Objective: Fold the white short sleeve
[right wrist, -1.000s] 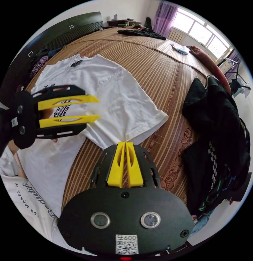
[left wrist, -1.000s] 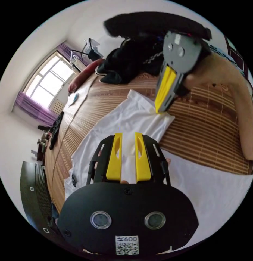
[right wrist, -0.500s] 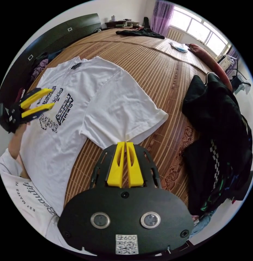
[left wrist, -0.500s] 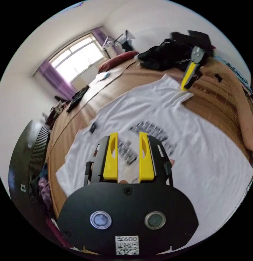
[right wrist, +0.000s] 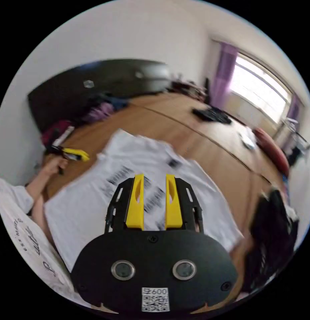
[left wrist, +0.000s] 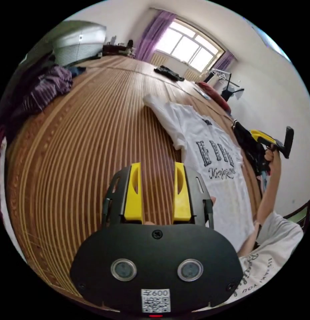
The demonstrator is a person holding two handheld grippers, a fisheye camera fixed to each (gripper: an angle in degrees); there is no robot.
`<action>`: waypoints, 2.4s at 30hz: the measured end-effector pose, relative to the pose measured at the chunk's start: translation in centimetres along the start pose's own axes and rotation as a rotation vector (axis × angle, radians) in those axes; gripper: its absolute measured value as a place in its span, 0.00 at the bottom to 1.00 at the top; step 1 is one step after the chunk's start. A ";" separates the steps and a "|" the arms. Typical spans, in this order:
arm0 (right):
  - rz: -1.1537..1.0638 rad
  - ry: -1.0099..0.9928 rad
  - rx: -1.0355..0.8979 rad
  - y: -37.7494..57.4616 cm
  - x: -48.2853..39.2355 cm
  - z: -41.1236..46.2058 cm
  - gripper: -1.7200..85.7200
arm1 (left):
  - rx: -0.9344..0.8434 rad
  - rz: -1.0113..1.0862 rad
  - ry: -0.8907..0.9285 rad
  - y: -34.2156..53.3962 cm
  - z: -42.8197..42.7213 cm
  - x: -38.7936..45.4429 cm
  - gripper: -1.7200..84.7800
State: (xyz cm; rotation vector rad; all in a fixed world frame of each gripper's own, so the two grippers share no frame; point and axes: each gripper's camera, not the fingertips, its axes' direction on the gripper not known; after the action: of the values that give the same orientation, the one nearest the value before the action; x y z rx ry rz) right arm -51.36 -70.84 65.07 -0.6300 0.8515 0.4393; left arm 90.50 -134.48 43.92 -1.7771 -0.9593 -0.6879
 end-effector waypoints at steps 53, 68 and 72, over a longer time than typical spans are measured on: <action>0.701 -0.499 0.223 53.4 38.6 -6.9 0.01 | 0.061 -0.108 0.346 -17.0 -37.2 42.2 0.16; -0.100 0.084 -0.180 52.4 17.1 -2.9 0.09 | 0.015 -0.094 0.348 -15.6 -35.9 46.8 0.16; -0.068 0.106 -0.375 55.2 17.8 2.8 0.07 | 0.021 -0.090 0.363 -14.8 -35.5 47.2 0.16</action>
State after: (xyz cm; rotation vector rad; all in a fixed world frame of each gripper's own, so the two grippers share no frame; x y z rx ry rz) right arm -71.84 -26.40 33.83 -1.0326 0.8514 0.5125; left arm 101.90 -149.85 101.74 -1.5281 -0.7964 -1.0133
